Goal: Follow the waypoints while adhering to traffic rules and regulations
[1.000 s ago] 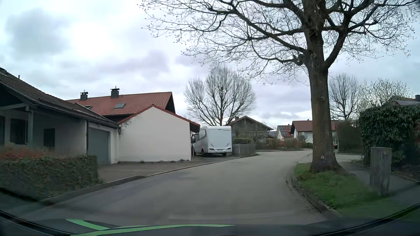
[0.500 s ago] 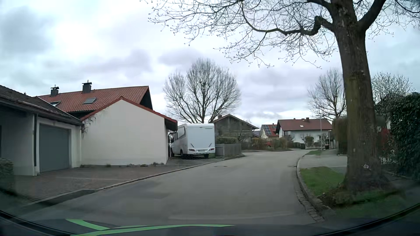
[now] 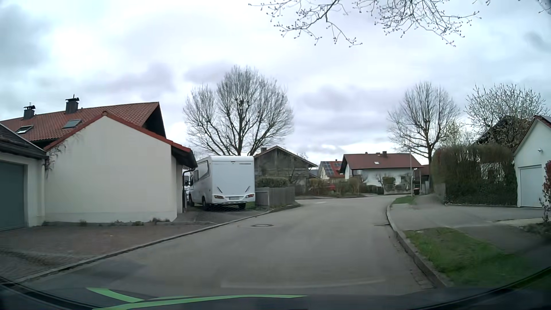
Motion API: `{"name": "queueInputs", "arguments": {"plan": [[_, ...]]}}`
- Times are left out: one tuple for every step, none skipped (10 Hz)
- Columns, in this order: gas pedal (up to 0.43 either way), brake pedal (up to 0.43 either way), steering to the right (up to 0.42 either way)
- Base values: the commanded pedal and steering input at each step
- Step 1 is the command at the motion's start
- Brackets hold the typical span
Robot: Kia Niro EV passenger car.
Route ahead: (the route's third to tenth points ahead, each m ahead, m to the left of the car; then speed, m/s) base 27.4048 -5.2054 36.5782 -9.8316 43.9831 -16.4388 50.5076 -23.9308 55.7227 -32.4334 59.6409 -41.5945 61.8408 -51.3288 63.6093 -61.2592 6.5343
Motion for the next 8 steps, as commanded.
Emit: {"name": "queueInputs", "arguments": {"plan": [[0.098,0.000,0.093],[0.087,0.000,0.093],[0.087,0.000,0.093],[0.087,0.000,0.093],[0.087,0.000,0.093],[0.087,0.000,0.092],[0.087,0.000,0.092],[0.087,0.000,0.092]]}}
